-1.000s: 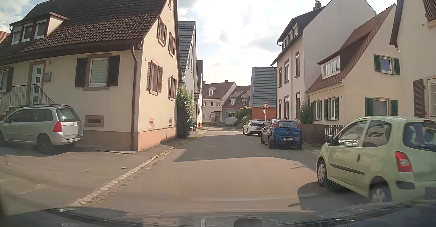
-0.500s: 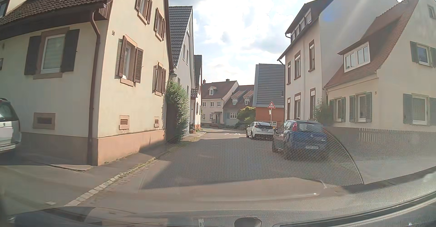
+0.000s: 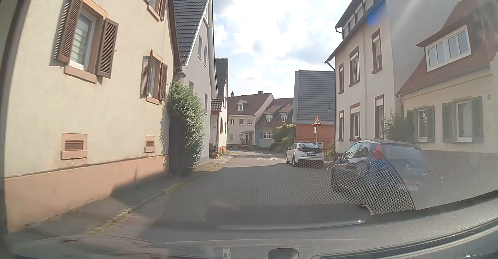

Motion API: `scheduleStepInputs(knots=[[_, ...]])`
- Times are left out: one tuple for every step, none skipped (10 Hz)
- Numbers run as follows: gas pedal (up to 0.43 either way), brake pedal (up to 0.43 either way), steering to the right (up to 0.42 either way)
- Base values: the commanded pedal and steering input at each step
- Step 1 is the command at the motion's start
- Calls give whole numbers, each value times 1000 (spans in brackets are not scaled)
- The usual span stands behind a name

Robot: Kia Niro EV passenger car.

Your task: Follow the waypoints while adhering to traffic rules and regulations

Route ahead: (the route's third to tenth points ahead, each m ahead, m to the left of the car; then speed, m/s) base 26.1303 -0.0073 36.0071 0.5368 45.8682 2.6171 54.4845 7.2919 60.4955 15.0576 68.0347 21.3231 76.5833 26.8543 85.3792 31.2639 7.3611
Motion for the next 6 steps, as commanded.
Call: scheduleStepInputs(knots=[[67, 0, 0], [59, 0, 0], [0, 0, 0], [0, 0, 0], [0, 0, 0], [0, 0, 0]])
